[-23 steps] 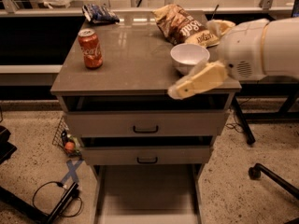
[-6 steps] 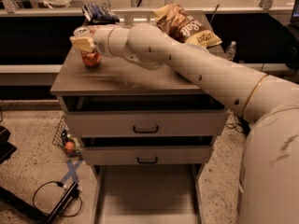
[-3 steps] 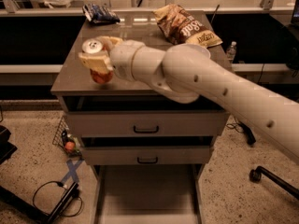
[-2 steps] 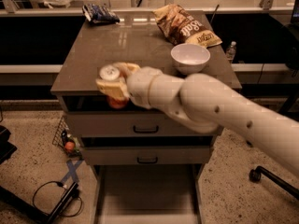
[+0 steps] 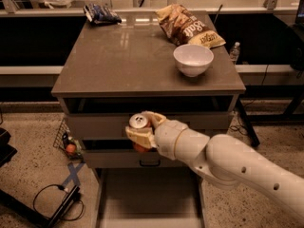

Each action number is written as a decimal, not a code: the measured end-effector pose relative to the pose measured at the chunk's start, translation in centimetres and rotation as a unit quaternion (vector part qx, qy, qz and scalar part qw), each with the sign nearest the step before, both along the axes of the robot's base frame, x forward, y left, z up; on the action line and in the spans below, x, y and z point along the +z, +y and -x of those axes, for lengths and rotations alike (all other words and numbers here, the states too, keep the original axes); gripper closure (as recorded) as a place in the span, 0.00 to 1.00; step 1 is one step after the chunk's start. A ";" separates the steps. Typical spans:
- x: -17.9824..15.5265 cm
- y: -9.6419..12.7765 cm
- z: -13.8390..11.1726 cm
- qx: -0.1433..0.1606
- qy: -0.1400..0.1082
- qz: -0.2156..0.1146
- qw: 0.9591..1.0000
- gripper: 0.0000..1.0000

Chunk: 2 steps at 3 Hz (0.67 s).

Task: Place coke can into bottom drawer

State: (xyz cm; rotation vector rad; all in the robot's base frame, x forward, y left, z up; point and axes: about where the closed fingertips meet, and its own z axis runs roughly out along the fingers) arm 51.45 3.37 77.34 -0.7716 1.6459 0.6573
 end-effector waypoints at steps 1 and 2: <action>-1.5 0.0 -0.1 0.002 0.014 -0.020 1.000 1.00; -1.5 0.0 -0.1 0.002 0.014 -0.020 1.000 1.00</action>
Offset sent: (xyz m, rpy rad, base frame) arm 0.0011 -0.0004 -0.0148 0.0398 0.0289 0.0045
